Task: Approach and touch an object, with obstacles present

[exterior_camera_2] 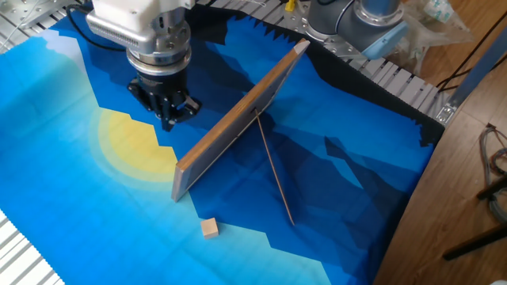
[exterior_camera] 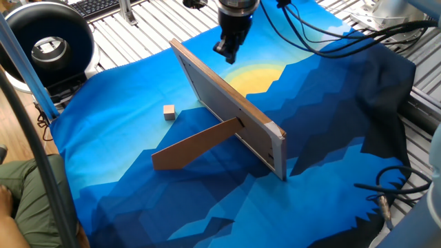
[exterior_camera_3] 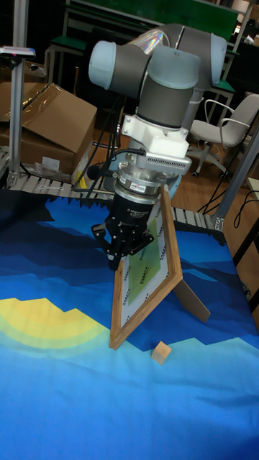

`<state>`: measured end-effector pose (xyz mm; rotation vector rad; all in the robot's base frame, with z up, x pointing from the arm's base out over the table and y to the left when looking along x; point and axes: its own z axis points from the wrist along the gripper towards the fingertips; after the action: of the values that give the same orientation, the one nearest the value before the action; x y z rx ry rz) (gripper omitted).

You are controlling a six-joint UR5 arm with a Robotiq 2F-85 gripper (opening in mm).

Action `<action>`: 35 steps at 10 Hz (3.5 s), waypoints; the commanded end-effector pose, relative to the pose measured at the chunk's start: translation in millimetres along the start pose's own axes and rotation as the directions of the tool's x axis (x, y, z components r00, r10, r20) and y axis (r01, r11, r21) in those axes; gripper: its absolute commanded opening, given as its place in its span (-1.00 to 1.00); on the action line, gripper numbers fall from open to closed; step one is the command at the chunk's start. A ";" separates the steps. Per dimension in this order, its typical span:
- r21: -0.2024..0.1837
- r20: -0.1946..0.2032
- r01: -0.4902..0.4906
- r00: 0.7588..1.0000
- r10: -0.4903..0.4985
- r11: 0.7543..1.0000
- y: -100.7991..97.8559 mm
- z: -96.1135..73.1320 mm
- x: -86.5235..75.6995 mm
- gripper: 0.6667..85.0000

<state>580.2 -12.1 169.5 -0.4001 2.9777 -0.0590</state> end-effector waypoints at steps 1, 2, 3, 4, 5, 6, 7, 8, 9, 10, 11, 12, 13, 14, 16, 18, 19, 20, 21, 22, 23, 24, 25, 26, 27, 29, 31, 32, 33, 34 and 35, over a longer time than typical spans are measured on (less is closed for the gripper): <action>0.001 -0.035 0.017 0.999 -0.017 1.000 -1.7 -14.1 9.7 -0.99; -0.011 -0.060 0.014 0.998 -0.014 1.000 2.3 -40.0 18.9 -0.99; -0.001 -0.089 0.009 0.996 -0.009 1.000 3.8 -67.4 29.2 -0.99; -0.004 -0.118 -0.005 0.993 0.004 1.000 12.3 -97.6 37.0 -0.99; -0.002 -0.139 -0.020 0.990 0.020 1.000 22.9 -120.6 38.9 -0.99; -0.002 -0.153 -0.044 0.987 0.043 0.999 39.0 -140.0 37.8 -0.99; -0.002 -0.168 -0.069 0.984 0.067 0.998 57.6 -157.0 36.1 -0.99; 0.014 -0.183 -0.088 0.979 0.089 0.996 71.8 -169.2 34.4 -0.99; 0.028 -0.190 -0.095 0.977 0.099 0.995 78.1 -171.7 32.1 -0.99; 0.040 -0.192 -0.107 0.975 0.113 0.993 83.8 -169.1 28.4 -0.99; 0.018 -0.187 -0.149 0.971 0.150 0.989 104.0 -164.4 22.4 -0.99; 0.020 -0.174 -0.176 0.969 0.177 0.984 123.1 -158.9 13.1 -0.99; 0.016 -0.164 -0.192 0.968 0.192 0.981 138.4 -152.7 6.1 -0.99; 0.005 -0.149 -0.208 0.967 0.207 0.978 153.5 -141.9 -1.8 -0.99; -0.002 -0.132 -0.214 0.968 0.212 0.977 167.6 -112.6 -20.8 -0.99; 0.006 -0.108 -0.219 0.970 0.218 0.976 179.3 -85.4 -34.9 -0.99; 0.027 -0.087 -0.220 0.971 0.222 0.975 182.5 -71.1 -41.4 -0.99; 0.029 -0.070 -0.221 0.972 0.223 0.975 185.4 -54.7 -49.5 -0.99; 0.024 -0.057 -0.214 0.975 0.215 0.976 184.6 -41.1 -57.0 -0.99; 0.017 -0.043 -0.211 0.977 0.211 0.977 183.9 -26.4 -64.0 -0.99; 0.010 -0.027 -0.209 0.978 0.209 0.978 183.1 -12.3 -70.2 -0.99; 0.013 -0.010 -0.199 0.980 0.199 0.980 179.2 1.3 -75.4 -0.99; 0.013 -0.001 -0.193 0.981 0.193 0.981 176.1 11.3 -78.0 -0.99; 0.014 0.003 -0.190 0.982 0.190 0.982 174.5 18.3 -78.4 -0.99; 0.036 -0.020 -0.190 0.981 0.190 0.981 170.1 17.6 -71.2 -0.99; 0.066 -0.072 -0.179 0.980 0.184 0.982 164.9 16.6 -56.6 -0.99; 0.026 -0.140 -0.167 0.976 0.169 0.986 177.7 15.2 -41.1 -0.99; -0.011 -0.146 -0.157 0.977 0.154 0.987 187.2 15.0 -41.2 -0.99; -0.062 -0.139 -0.176 0.976 0.166 0.982 200.6 14.8 -45.3 -0.99; -0.067 -0.135 -0.171 0.978 0.161 0.983 201.5 14.8 -46.3 -0.99; -0.069 -0.138 -0.176 0.977 0.165 0.982 202.1 14.7 -45.7 -0.99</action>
<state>577.8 183.3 149.0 -0.1549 3.1243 -0.0195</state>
